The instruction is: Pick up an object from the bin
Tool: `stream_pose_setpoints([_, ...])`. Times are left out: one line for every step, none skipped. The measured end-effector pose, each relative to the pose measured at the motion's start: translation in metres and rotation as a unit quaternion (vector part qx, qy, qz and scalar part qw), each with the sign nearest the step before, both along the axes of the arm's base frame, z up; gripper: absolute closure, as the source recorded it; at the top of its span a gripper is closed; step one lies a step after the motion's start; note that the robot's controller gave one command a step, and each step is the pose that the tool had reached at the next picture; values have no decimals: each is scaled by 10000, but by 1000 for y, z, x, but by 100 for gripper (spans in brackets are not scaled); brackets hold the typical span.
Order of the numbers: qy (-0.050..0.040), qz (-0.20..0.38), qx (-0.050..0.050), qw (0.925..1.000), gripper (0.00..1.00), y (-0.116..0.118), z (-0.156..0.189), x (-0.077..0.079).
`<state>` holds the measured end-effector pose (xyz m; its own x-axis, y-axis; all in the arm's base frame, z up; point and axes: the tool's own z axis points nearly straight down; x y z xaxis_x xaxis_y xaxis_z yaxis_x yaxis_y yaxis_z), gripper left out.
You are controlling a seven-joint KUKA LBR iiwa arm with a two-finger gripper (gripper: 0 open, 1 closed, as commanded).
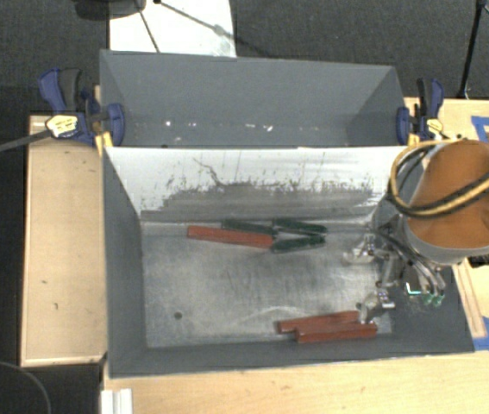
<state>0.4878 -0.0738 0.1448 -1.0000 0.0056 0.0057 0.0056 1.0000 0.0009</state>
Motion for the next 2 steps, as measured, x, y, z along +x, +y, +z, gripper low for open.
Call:
stream_pose_setpoints([-39,13,-5,10000,0,0,4,2])
stream_pose_setpoints([-83,311,-7,9995,100,18,-71,5])
